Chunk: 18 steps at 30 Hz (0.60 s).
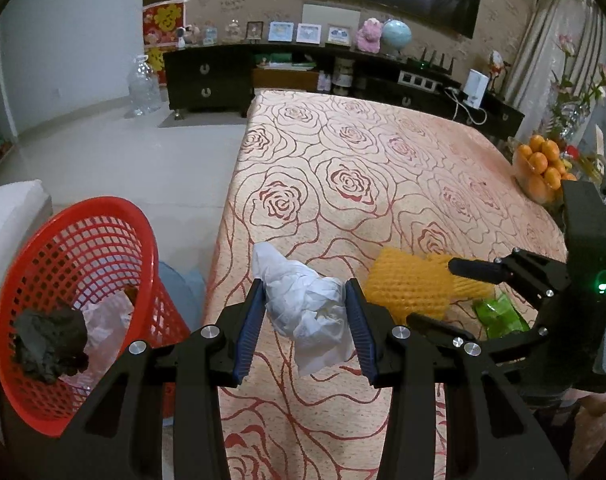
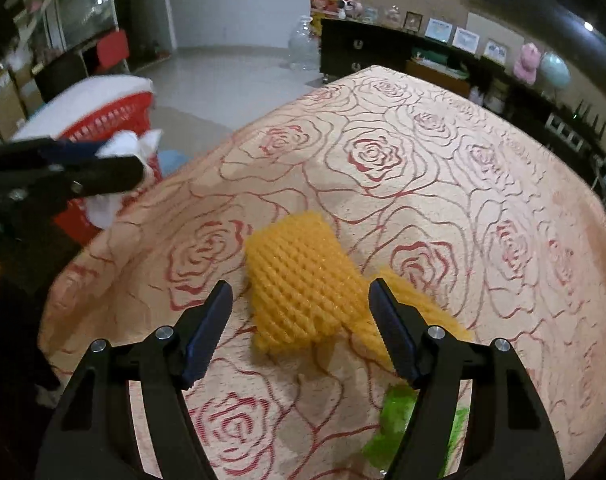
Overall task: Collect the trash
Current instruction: 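Grasp the yellow foam net with the right tool while the left tool holds the tissue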
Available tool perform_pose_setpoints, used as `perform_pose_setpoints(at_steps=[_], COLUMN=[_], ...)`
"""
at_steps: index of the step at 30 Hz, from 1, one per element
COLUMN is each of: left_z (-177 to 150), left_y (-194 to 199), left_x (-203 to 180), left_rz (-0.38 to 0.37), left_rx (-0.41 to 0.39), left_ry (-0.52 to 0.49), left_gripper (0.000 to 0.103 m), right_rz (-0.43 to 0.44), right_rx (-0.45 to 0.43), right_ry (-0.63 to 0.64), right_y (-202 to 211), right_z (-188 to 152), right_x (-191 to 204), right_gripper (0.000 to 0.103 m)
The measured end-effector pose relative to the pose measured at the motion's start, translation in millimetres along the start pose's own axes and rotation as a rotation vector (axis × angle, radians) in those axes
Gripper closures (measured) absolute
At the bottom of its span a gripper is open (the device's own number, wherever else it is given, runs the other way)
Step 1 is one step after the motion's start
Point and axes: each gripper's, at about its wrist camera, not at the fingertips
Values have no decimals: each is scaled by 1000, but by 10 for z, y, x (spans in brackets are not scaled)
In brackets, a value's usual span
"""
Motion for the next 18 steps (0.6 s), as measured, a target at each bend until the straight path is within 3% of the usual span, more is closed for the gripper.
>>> perform_pose_setpoints(at_steps=[4,11,18], left_z=[12,3,31], left_y=[19,66,137], left_x=[13,99,178], left_rz=[3,7,22], left_rx=[-7,-13,-31], left_ry=[0,6,15], left_gripper=[64,64,64], right_rz=[-28,-19,18], right_rx=[-7,28,25], right_ry=[-12,-9,65], right_y=[-20,-243,-257], right_z=[30,38,118], right_x=[-54,-52,156], right_gripper=[29,32,70])
Point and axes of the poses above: each gripper's, at about its wrist camera, not at the fingertips, and y roughly against the way its jaws point, x to its left, z to its top, and after that the axes turned 15 degrees about y, right-handed
